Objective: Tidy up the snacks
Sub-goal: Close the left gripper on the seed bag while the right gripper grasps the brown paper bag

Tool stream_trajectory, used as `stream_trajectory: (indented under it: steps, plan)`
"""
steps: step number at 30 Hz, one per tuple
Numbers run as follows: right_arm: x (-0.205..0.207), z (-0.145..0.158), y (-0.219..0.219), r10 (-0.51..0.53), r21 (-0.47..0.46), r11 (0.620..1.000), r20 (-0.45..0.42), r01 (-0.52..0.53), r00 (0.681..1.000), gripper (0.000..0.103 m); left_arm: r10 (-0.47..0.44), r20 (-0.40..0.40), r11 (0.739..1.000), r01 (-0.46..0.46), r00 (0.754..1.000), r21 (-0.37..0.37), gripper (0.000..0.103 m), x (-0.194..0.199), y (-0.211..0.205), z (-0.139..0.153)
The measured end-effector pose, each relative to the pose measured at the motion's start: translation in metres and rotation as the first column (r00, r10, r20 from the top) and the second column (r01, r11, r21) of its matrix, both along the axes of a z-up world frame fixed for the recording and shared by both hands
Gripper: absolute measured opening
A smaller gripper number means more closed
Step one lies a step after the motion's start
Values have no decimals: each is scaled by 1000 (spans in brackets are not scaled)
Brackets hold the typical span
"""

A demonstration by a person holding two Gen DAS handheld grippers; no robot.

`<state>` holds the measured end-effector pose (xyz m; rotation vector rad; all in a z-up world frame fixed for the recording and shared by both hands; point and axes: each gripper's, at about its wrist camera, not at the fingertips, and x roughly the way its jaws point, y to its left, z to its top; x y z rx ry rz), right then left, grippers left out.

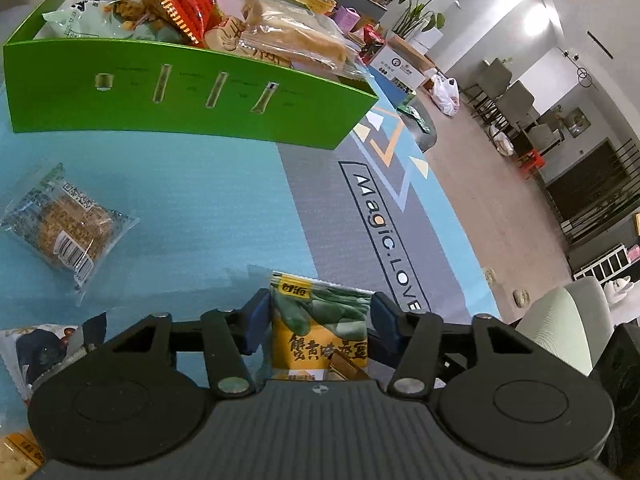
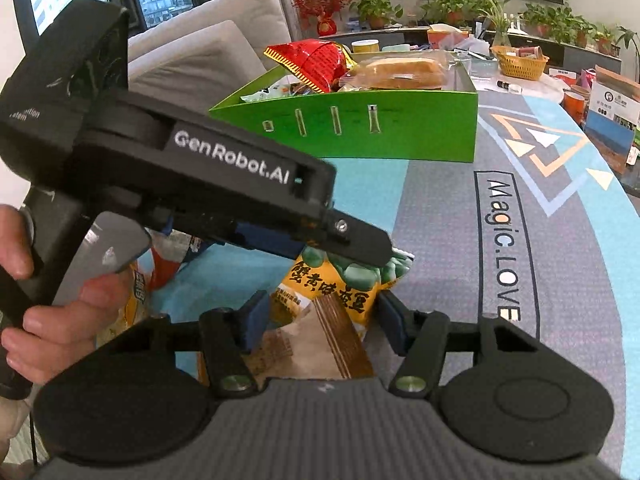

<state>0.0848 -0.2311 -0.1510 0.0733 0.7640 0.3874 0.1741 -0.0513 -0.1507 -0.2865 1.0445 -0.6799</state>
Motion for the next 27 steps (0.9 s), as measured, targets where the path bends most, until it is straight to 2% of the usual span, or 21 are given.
stream_trajectory:
  steps: [2, 4, 5, 6, 8, 9, 10, 16, 17, 19, 21, 23, 27]
  plan:
    - [1, 2, -2, -14, 8, 1000, -16, 15, 1000, 64, 6, -3, 1000, -6, 1000, -1, 38, 1, 2, -1]
    - [1, 4, -3, -28, -6, 1000, -41, 28, 999, 75, 12, 6, 1000, -12, 1000, 3, 33, 0, 3, -3]
    - [-1, 5, -4, -31, -10, 999, -50, 30, 998, 76, 15, 11, 1000, -15, 1000, 7, 29, 0, 3, -3]
    - [-5, 7, -5, -34, -10, 999, -55, 33, 998, 77, 18, 17, 1000, -18, 1000, 11, 28, -1, 3, -3]
    - [-14, 9, -7, -33, -16, 999, -56, 32, 998, 85, 22, 23, 1000, -22, 999, 4, 26, -2, 4, -5]
    - [-19, 9, -6, -31, -32, 999, -53, 29, 998, 93, 25, 27, 1000, -25, 999, 2, 26, -2, 4, -5]
    - [-24, 9, -4, -23, -51, 998, -46, 21, 999, 97, 26, 32, 1000, -26, 999, 2, 26, -3, 5, -5]
    - [-47, 4, 18, 81, -155, 985, 3, -80, 997, 101, 33, 16, 999, -33, 999, -32, 21, -6, 6, -8]
    - [-47, 0, 21, 87, -173, 981, 4, -85, 996, 101, 31, 17, 999, -31, 999, -36, 20, -6, 7, -7]
    - [-49, -9, 26, 79, -209, 975, 19, -73, 997, 91, 26, 22, 999, -25, 999, -44, 17, -7, 8, -4]
    - [-53, -11, 26, 62, -188, 981, 61, -50, 996, 86, 25, 24, 998, -23, 999, -59, 14, -7, 10, 0]
    - [-55, -10, 25, 52, -179, 983, 71, -38, 996, 75, 22, 34, 998, -20, 999, -60, 12, -8, 10, 4]
    - [-56, -4, 16, 35, -151, 988, 85, -22, 996, 63, 22, 39, 997, -19, 999, -72, 10, -8, 11, 6]
